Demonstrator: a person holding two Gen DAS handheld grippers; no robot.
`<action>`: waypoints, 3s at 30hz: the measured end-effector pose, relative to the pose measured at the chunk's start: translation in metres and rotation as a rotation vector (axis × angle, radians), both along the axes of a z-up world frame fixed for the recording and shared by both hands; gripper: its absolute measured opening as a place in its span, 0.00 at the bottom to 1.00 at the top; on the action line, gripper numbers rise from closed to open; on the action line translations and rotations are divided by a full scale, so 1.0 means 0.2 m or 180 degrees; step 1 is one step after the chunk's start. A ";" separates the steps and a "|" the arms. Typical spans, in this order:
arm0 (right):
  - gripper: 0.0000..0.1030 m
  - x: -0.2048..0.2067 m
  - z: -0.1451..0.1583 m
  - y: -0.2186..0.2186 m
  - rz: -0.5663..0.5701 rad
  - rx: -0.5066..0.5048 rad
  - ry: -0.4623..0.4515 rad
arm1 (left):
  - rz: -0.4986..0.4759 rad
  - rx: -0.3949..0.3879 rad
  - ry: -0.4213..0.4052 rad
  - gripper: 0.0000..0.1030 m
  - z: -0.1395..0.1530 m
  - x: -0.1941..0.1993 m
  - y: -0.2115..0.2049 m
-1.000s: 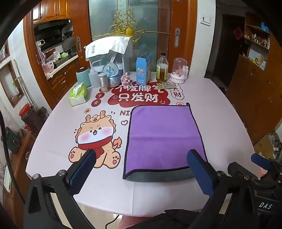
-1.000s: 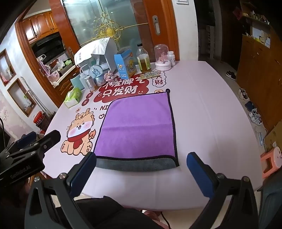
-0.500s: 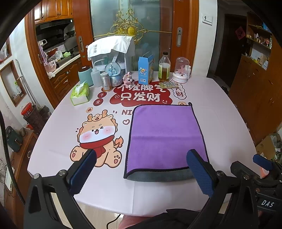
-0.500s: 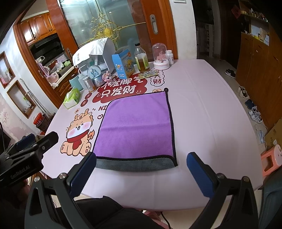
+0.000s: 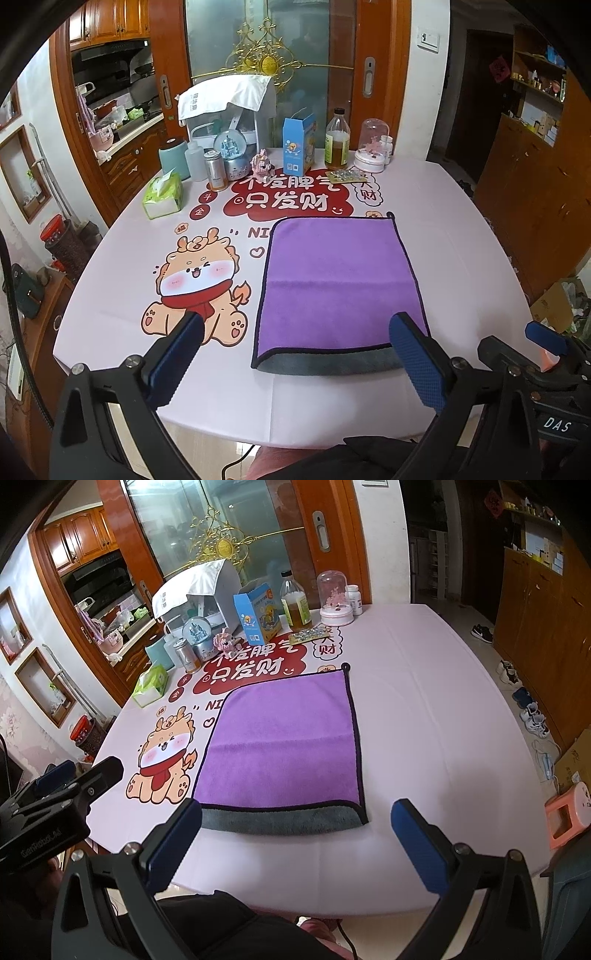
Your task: Fold towel
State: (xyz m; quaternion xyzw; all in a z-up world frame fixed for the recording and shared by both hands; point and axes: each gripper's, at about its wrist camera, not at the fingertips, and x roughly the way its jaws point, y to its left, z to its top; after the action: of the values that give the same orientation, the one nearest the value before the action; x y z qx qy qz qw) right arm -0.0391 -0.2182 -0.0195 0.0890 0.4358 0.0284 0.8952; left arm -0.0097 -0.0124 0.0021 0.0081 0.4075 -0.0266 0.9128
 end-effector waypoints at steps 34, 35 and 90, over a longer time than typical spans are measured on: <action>0.98 0.10 -0.19 -0.08 0.0018 0.0029 0.0261 | -0.0211 0.0176 0.0545 0.97 -0.22 0.17 0.09; 0.98 0.11 -0.20 -0.09 0.0032 0.0017 0.0257 | -0.0232 0.0180 0.0575 0.97 -0.24 0.19 0.10; 0.48 0.38 -0.89 -0.13 0.0513 -0.0340 0.0782 | -0.0854 0.0193 0.2178 0.42 -1.09 0.63 0.08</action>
State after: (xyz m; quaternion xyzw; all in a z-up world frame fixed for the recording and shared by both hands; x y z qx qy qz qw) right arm 0.0377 -0.2448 -0.1971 0.0088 0.5487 0.0658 0.8334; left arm 0.1158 0.0027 -0.2156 0.0791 0.6850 -0.1351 0.7115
